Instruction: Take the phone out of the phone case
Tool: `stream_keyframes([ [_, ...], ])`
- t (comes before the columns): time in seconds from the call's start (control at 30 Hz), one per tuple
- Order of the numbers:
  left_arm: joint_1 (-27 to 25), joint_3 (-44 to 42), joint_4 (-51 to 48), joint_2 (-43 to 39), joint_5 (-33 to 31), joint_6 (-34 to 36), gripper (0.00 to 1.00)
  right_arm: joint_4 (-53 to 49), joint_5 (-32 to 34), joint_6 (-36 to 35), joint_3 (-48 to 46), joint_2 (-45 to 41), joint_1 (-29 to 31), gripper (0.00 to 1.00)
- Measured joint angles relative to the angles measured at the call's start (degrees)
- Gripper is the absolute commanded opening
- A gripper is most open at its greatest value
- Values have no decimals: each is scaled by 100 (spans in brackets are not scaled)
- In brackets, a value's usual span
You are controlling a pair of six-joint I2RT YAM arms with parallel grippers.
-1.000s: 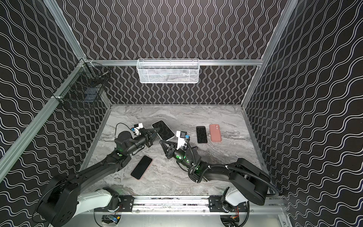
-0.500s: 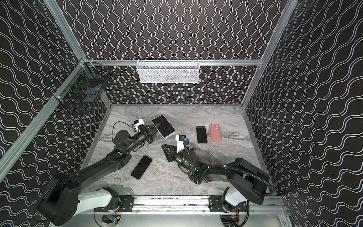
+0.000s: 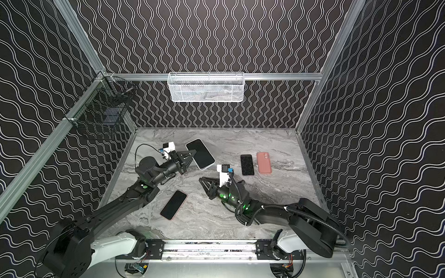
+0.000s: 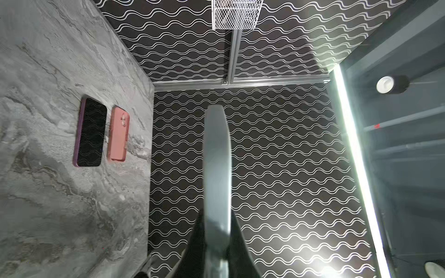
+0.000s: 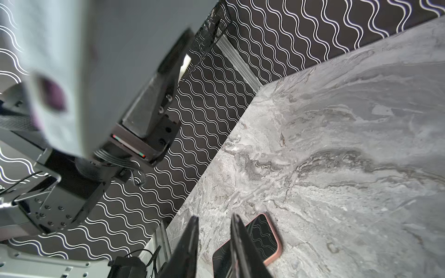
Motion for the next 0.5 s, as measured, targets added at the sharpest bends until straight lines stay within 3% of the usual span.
stream_keyframes([
  [0.27, 310, 772, -1456, 219, 710, 1482, 0, -1432, -1593, -345, 262, -752, -1040, 37],
  [0.5, 686, 1659, -2747, 472, 1399, 2894, 0, -3270, -2702, -1182, 1073, -1172, -1690, 46],
])
